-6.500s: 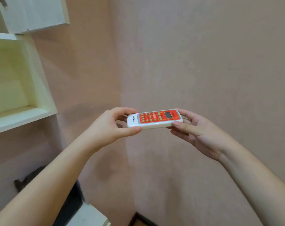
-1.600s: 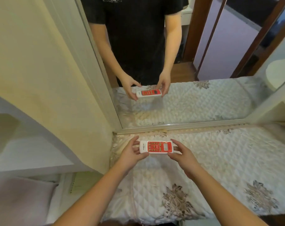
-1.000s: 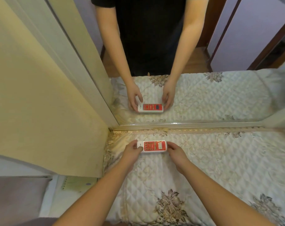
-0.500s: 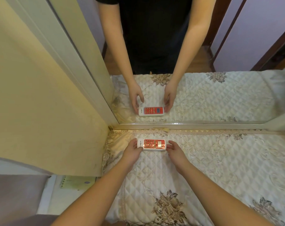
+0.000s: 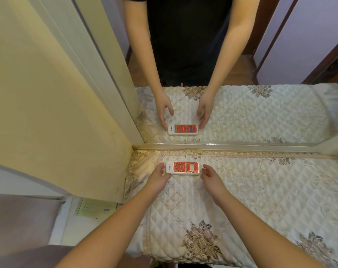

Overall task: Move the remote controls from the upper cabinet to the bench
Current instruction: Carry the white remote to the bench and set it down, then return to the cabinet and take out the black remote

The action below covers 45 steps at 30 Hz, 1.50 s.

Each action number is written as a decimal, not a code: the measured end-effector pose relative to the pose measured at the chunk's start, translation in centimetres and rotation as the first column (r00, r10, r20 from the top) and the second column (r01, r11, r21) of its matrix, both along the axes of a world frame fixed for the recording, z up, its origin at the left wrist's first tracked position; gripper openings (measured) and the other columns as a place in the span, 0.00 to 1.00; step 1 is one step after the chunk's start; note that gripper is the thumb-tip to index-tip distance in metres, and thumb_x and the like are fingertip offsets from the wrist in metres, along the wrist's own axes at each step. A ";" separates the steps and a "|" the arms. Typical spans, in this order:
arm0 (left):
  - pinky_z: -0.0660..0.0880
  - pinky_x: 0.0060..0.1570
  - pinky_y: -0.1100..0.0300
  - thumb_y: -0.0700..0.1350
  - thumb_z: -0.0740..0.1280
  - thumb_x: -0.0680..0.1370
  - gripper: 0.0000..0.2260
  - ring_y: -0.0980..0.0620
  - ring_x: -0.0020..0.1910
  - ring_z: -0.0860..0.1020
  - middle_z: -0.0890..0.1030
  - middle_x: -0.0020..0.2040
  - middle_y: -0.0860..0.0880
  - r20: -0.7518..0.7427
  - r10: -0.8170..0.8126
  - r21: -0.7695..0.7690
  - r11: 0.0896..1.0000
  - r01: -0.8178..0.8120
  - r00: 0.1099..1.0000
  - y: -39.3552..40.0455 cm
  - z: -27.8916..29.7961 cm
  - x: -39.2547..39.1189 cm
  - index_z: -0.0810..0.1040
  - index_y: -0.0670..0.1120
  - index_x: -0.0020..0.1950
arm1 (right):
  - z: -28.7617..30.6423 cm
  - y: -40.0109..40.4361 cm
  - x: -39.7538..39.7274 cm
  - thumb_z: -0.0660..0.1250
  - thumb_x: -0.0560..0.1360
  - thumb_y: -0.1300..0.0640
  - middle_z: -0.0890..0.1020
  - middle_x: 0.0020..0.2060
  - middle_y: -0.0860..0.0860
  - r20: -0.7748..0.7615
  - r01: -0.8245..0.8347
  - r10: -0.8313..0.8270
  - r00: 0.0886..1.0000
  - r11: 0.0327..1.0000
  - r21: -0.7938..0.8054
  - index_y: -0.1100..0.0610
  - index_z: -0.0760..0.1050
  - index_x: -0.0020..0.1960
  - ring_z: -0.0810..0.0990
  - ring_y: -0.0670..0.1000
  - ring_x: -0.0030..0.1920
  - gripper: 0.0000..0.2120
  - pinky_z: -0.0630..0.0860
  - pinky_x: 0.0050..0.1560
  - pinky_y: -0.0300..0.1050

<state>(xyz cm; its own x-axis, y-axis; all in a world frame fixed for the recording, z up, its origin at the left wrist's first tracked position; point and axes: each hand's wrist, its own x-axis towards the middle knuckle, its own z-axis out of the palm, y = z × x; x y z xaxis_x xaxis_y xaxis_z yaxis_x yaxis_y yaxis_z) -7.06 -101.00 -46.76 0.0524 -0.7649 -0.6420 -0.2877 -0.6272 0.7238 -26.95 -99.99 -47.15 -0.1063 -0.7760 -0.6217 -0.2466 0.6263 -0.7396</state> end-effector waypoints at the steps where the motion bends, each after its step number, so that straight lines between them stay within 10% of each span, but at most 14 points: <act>1: 0.64 0.70 0.53 0.46 0.64 0.78 0.28 0.50 0.73 0.65 0.65 0.75 0.49 0.045 -0.030 -0.009 0.999 0.030 0.999 0.1 0.3 0.1 0.59 0.49 0.77 | 0.2 0.1 -0.1 0.55 0.80 0.57 0.69 0.71 0.53 -0.008 -0.012 0.012 1.000 1.000 -0.006 0.53 0.61 0.74 0.69 0.54 0.69 0.22 0.67 0.61 0.45; 8: 0.62 0.68 0.58 0.49 0.62 0.80 0.24 0.49 0.72 0.66 0.67 0.74 0.49 0.354 -0.310 -0.088 0.928 0.362 0.882 1.9 2.4 1.5 0.63 0.48 0.75 | 2.5 1.0 -1.1 0.56 0.80 0.54 0.73 0.68 0.52 -0.137 -0.274 0.267 0.954 0.961 -0.039 0.54 0.67 0.71 0.72 0.52 0.66 0.19 0.67 0.58 0.43; 19: 0.60 0.71 0.41 0.62 0.51 0.75 0.32 0.44 0.73 0.65 0.70 0.73 0.46 0.883 -0.397 0.088 0.662 0.744 0.249 7.1 4.6 3.1 0.69 0.46 0.73 | 4.2 3.0 0.6 0.55 0.81 0.46 0.67 0.73 0.53 -0.620 -0.768 0.568 0.541 0.634 -0.088 0.53 0.62 0.74 0.65 0.54 0.72 0.24 0.61 0.71 0.47; 27: 0.66 0.66 0.40 0.61 0.54 0.76 0.28 0.44 0.69 0.71 0.74 0.69 0.46 0.918 -0.285 0.024 0.736 0.677 0.276 12.1 6.4 5.1 0.73 0.48 0.70 | 5.2 4.9 4.3 0.49 0.80 0.42 0.62 0.76 0.54 -0.790 -0.910 0.534 0.302 0.407 -0.072 0.52 0.59 0.76 0.60 0.56 0.75 0.27 0.56 0.73 0.51; 31: 0.48 0.73 0.39 0.63 0.46 0.79 0.29 0.47 0.76 0.60 0.64 0.77 0.49 0.915 -0.230 0.004 0.828 0.561 0.332 15.7 7.7 6.6 0.61 0.53 0.77 | 5.9 6.6 7.7 0.37 0.73 0.38 0.64 0.75 0.54 -0.800 -0.947 0.553 0.231 0.317 -0.054 0.53 0.60 0.75 0.61 0.56 0.74 0.36 0.57 0.73 0.51; 45: 0.47 0.74 0.42 0.63 0.43 0.80 0.28 0.48 0.78 0.53 0.58 0.78 0.50 0.908 -0.036 -0.087 0.959 0.272 0.417 34.7 9.8 15.2 0.54 0.54 0.78 | 8.1 19.0 19.5 0.52 0.76 0.44 0.80 0.61 0.55 -0.872 -1.000 0.490 0.002 -0.008 -0.006 0.57 0.76 0.64 0.79 0.57 0.61 0.26 0.75 0.60 0.51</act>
<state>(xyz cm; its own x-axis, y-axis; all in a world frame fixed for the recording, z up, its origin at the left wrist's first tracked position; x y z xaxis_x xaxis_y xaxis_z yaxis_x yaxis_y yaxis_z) 8.13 -66.29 -36.91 0.3710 -0.9166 -0.1491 -0.9181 -0.3861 0.0893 -7.41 -81.04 -39.04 0.7817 -0.5882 -0.2071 -0.6196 -0.7702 -0.1512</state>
